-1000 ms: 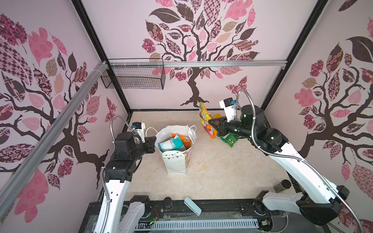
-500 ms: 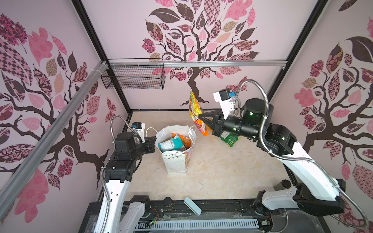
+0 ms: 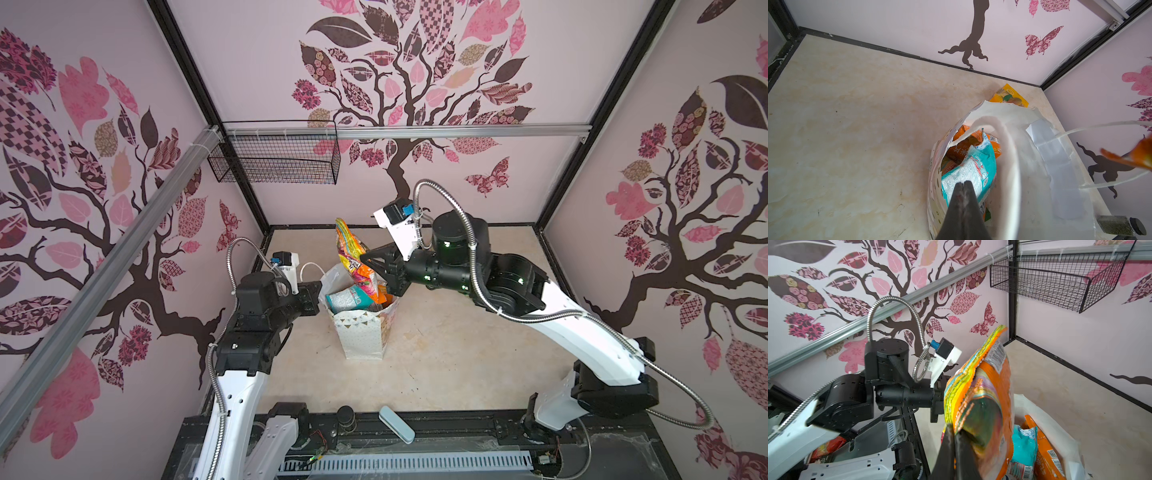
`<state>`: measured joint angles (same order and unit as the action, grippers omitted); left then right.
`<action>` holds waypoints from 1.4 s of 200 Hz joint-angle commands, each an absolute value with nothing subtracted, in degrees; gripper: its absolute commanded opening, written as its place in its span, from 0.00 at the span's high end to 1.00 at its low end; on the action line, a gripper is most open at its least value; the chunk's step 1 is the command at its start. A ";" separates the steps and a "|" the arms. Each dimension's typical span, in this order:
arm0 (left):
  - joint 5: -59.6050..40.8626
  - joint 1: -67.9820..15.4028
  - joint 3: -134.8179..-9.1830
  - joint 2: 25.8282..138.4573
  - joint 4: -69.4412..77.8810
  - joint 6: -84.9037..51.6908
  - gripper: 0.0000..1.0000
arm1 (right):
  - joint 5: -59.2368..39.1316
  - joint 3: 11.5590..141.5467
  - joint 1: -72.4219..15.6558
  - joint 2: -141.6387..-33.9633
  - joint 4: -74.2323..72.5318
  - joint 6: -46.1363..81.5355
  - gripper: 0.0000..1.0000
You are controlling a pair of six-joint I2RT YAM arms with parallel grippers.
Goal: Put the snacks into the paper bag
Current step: 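Carry the orange packet over the paper bag with the right gripper, then lower the orange packet into the bag and open the right gripper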
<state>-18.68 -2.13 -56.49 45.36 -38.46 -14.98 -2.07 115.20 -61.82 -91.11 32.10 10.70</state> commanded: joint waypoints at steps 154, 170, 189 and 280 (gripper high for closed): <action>-19.25 -1.82 -55.25 44.82 -36.12 -14.41 0.99 | 25.34 107.34 -62.23 -97.30 31.57 2.20 1.00; -19.24 -1.84 -55.24 44.85 -36.12 -14.41 0.99 | 26.06 106.00 -62.23 -97.29 30.56 1.52 1.00; -19.25 -1.82 -55.24 44.84 -36.12 -14.46 0.99 | 26.80 104.43 -62.20 -97.38 28.88 0.47 1.00; -19.16 -1.81 -55.30 44.82 -36.15 -14.33 0.99 | 20.20 101.33 -62.31 -99.13 25.44 -1.39 1.00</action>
<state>-18.70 -2.13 -56.45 45.36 -38.44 -14.98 22.81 100.92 -62.08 -97.76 28.08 -0.32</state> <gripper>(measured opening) 0.050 0.043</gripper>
